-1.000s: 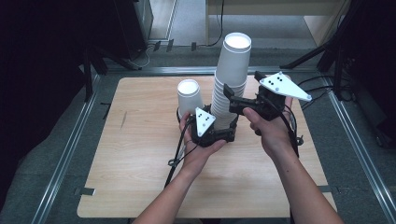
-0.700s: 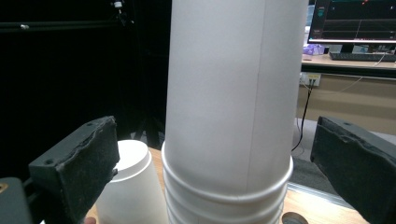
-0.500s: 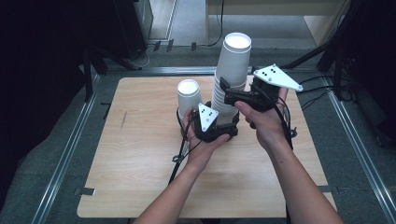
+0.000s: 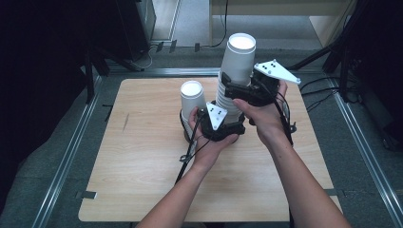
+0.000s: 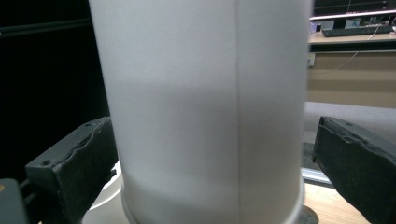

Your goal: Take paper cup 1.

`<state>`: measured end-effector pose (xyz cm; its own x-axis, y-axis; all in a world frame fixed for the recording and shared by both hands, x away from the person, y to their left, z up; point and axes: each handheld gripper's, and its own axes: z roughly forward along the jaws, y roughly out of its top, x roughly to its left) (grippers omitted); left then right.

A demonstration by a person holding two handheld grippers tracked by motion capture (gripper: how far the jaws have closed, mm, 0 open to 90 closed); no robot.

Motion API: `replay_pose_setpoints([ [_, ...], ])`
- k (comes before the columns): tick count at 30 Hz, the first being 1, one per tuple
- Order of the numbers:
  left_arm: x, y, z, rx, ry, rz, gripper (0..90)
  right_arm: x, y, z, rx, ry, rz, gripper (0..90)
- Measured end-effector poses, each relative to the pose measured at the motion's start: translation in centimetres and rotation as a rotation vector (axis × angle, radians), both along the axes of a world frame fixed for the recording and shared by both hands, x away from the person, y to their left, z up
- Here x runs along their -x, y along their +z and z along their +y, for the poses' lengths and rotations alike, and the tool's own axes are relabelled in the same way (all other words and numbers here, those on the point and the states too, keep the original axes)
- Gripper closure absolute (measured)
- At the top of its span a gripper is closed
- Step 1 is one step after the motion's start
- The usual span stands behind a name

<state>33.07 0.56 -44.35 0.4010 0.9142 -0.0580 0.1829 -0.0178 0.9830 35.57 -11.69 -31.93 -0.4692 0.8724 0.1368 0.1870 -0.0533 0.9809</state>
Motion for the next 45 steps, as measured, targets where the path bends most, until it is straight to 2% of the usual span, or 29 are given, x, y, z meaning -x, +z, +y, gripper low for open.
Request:
replay_pose_setpoints([
  [6,-0.3,0.0,-0.2,-0.001,0.017,0.001,1.8,-0.5,0.0,0.7,0.003,0.004,-0.005,1.5],
  [12,-0.5,-0.1,-0.5,-0.024,0.051,0.005,1.9,-0.9,-0.2,1.3,0.015,-0.007,-0.007,4.3],
  [15,-0.5,-0.2,-0.5,-0.023,0.046,0.002,2.0,-1.1,-0.3,1.3,0.021,-0.016,-0.01,8.7],
  [19,-0.5,-0.1,-0.5,-0.015,0.056,0.0,5.4,-1.1,-0.3,1.2,0.024,-0.013,-0.017,10.1],
  [31,-0.4,0.0,-0.4,-0.009,0.053,0.007,6.0,-1.1,0.0,1.3,0.02,-0.024,-0.037,10.3],
  [45,-0.4,-0.1,-0.4,-0.011,0.057,0.014,6.1,-0.9,1.5,1.3,0.011,-0.022,-0.065,10.6],
])
